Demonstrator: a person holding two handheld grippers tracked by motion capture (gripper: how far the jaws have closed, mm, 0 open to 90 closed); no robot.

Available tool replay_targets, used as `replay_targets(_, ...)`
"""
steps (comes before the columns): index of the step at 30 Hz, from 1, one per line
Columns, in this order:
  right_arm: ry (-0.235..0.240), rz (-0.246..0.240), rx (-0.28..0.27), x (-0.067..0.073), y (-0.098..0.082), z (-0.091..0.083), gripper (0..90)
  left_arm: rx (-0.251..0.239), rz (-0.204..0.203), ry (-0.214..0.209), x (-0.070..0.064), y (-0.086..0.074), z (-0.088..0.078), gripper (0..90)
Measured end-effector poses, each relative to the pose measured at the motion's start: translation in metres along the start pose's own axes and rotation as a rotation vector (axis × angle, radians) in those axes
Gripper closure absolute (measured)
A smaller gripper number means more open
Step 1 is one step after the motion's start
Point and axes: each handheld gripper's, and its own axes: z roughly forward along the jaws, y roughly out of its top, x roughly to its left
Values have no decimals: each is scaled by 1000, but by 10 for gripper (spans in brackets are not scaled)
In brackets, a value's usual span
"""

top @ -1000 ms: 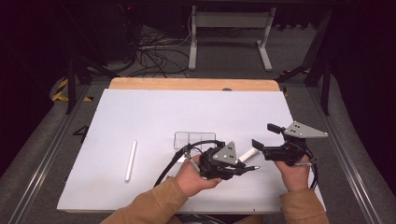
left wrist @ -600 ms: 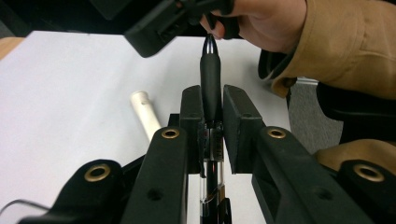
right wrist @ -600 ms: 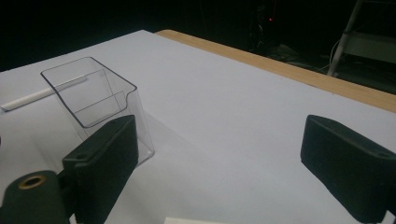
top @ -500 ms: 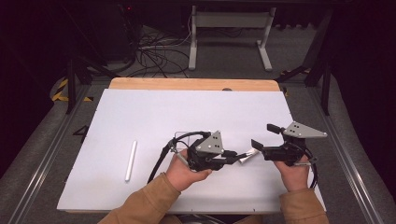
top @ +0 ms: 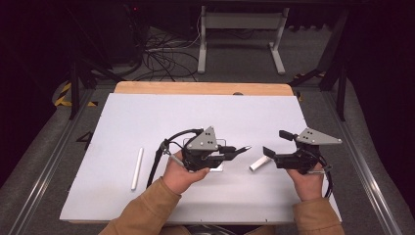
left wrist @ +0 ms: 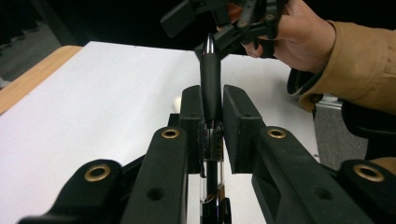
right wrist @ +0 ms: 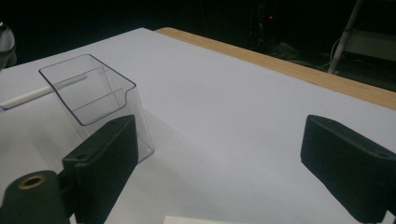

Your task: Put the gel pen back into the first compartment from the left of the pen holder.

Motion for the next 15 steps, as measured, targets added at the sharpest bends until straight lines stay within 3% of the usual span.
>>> replay_targets(15,2,1,-2,0,0,0,116,-90,-52,111,20,-11,-20,795)
